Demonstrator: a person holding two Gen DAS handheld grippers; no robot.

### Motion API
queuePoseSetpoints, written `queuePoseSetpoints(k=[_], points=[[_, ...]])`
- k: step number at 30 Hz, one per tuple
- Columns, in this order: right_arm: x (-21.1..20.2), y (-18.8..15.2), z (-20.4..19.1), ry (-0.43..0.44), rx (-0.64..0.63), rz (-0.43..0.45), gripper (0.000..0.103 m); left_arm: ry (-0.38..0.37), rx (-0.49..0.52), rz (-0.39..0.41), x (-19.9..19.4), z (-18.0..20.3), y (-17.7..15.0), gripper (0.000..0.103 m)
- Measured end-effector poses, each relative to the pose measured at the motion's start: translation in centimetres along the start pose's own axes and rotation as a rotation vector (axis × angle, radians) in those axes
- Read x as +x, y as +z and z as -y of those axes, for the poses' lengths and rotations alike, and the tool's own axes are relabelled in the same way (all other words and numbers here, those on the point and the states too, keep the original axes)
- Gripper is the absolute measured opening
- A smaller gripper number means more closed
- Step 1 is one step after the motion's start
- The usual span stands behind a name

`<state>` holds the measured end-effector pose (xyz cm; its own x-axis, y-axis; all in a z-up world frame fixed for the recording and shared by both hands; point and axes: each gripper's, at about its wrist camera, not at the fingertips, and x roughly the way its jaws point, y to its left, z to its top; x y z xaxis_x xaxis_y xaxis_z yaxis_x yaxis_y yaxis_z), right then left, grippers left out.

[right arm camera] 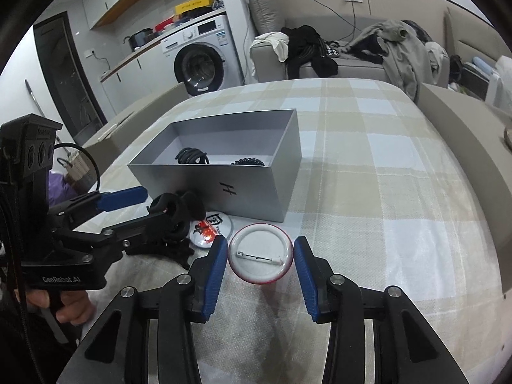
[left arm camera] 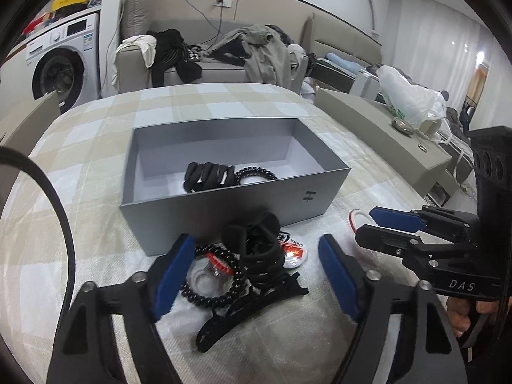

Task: Organize jewelry
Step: 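Grasp the white pin with the right gripper while the left gripper grasps a black claw clip, then carry the pin and claw clip over the grey box with both grippers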

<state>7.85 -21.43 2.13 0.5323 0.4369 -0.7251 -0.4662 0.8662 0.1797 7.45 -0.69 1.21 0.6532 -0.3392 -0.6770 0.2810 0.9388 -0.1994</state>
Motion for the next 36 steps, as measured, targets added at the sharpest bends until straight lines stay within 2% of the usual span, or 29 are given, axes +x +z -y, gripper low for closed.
queuePoseSetpoints(k=[4, 6, 8, 23, 36], points=[[-0.1, 0.0, -0.2, 0.009, 0.002, 0.007, 0.041, -0.01, 0.021, -0.022, 0.5, 0.4, 0.0, 0.048], [0.0, 0.0, -0.2, 0.014, 0.002, 0.005, 0.041, -0.005, 0.033, -0.039, 0.9, 0.5, -0.1, 0.033], [0.2, 0.0, -0.1, 0.019, 0.004, 0.004, 0.041, 0.005, 0.042, -0.046, 0.9, 0.6, -0.3, 0.025], [-0.7, 1.1, -0.9, 0.055, -0.007, 0.061, 0.041, -0.028, 0.029, 0.061, -1.6, 0.4, 0.2, 0.025], [-1.6, 4.9, -1.6, 0.118, 0.022, 0.167, 0.041, 0.025, -0.028, 0.181, -3.4, -0.9, 2.3, 0.025]])
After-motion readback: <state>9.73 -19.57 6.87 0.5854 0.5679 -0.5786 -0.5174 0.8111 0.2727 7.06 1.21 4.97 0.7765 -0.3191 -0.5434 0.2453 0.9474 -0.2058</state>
